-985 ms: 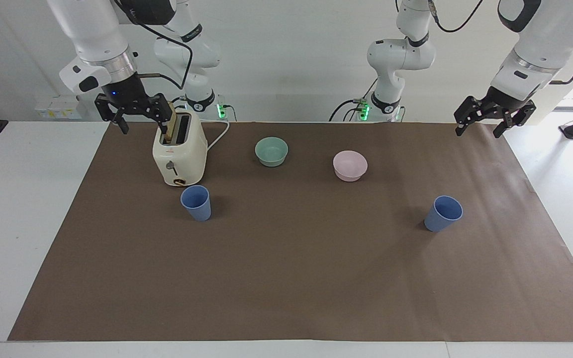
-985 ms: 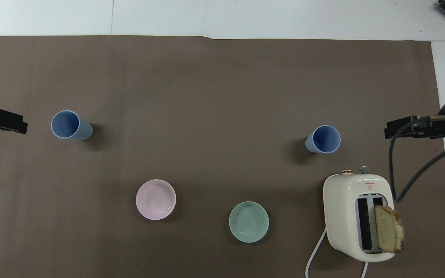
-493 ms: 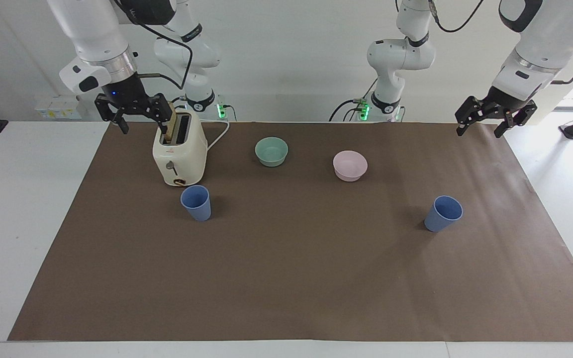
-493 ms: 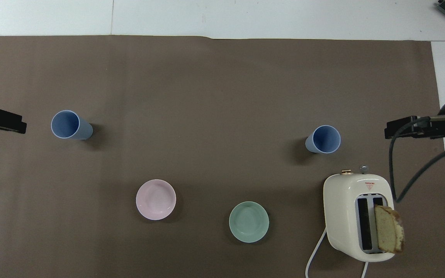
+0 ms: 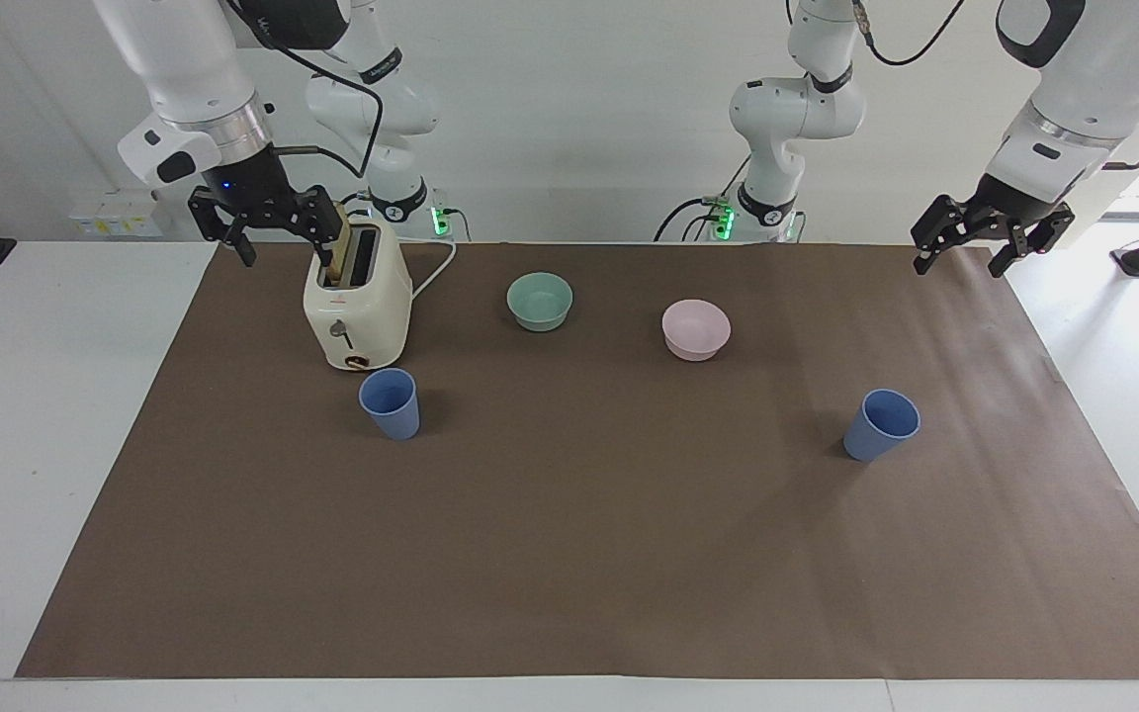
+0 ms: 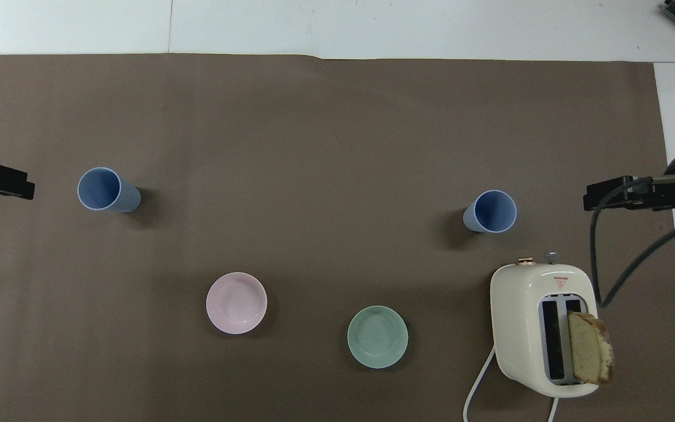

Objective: Stack blue cups with both arms

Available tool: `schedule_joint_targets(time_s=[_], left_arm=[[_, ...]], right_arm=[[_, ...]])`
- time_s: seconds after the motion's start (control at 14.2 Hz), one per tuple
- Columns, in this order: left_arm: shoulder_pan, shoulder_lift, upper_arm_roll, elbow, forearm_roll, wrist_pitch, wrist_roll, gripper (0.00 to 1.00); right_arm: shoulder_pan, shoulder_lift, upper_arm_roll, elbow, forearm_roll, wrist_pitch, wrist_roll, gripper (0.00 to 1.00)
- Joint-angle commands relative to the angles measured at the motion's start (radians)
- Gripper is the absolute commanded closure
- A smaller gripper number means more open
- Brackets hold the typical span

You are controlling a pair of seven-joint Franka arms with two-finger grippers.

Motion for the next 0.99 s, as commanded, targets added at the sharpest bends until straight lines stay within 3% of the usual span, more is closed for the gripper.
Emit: schedule_joint_targets(time_s=[0.0,0.28,0.91], left_arm=[[0.016,-0.043,-0.005,-0.075,-0.011,0.048,0.038,0.0],[0.003,-0.058,-0.006,-0.153,-0.011,0.104,0.044,0.0],[0.016,-0.028,-0.005,-0.417,-0.011,0.468,0.045,0.0]], right_arm=[[-0.013,-0.015,0.004,-0.019,0.016,0.013,0.008,0.0],[-0.013,-0.013,0.004,-0.019,0.016,0.013,0.008,0.0],[-0.014,-0.013,0.004,-0.019,0.016,0.016,0.007,0.0]])
